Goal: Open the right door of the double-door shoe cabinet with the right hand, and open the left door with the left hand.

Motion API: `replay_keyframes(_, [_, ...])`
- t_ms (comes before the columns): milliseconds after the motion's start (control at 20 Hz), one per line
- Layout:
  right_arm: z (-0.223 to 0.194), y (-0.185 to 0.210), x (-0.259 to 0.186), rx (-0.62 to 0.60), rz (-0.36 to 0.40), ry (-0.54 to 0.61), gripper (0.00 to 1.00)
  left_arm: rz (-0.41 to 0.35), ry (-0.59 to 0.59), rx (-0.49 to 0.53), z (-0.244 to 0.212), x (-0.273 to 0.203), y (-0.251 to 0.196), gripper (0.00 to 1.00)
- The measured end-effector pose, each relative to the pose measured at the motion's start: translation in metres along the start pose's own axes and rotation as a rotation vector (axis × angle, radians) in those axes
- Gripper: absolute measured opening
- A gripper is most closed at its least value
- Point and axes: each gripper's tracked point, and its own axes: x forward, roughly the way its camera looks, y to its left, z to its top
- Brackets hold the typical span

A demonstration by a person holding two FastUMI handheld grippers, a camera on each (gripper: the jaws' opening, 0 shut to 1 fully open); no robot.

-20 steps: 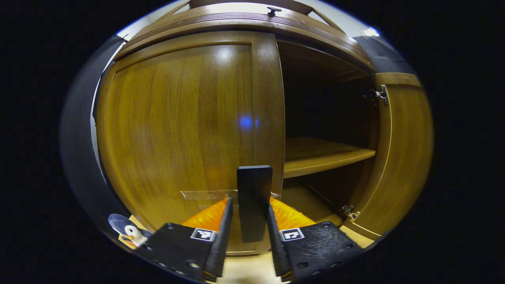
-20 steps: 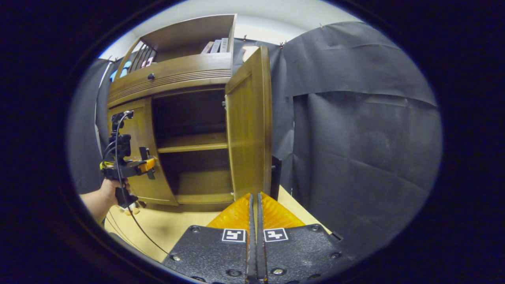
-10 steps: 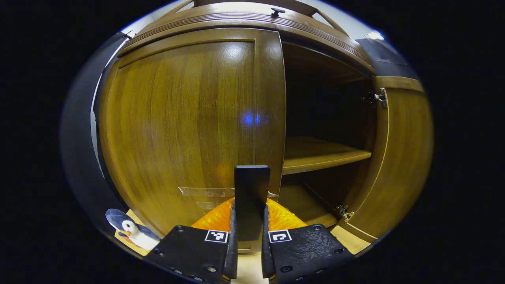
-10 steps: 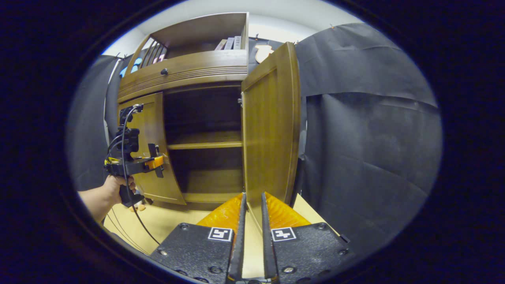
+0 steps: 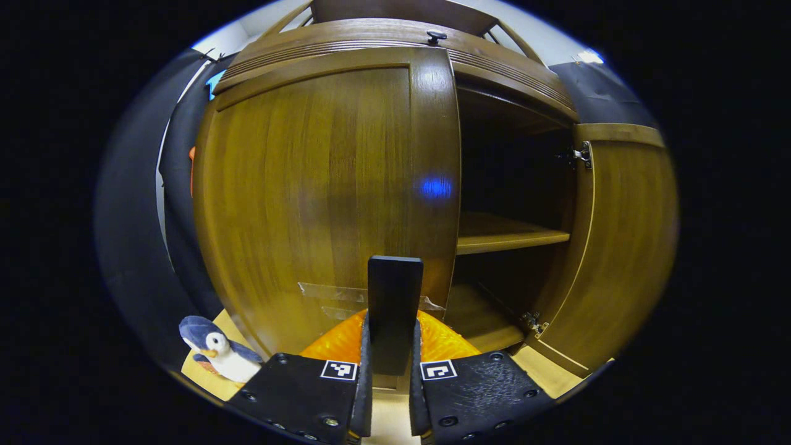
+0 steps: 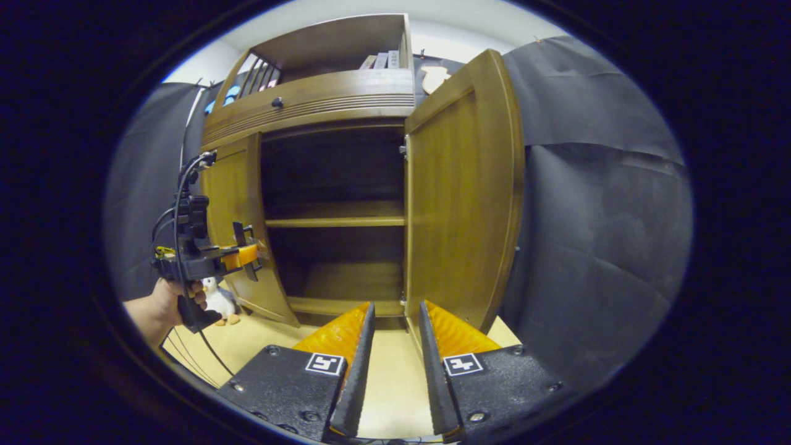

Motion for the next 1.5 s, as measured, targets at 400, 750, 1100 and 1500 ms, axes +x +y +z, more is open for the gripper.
replay_keyframes(400, [0.002, 0.02, 0.013, 0.0, 0.079, 0.012, 0.66, 0.032, 0.003, -0.008, -0.007, -0.029, 0.011, 0.23])
replay_keyframes(750, [0.002, 0.05, 0.024, -0.051, 0.172, 0.017, 0.68, 0.052, 0.004, 0.004, -0.013, -0.057, 0.024, 0.23])
replay_keyframes(1100, [-0.001, 0.083, 0.033, -0.079, 0.265, 0.034, 0.7, 0.101, 0.001, -0.001, -0.019, -0.086, 0.043, 0.22])
replay_keyframes(1500, [-0.002, 0.115, 0.032, -0.11, 0.336, 0.041, 0.68, 0.199, 0.0, 0.019, -0.027, -0.127, 0.079, 0.22])
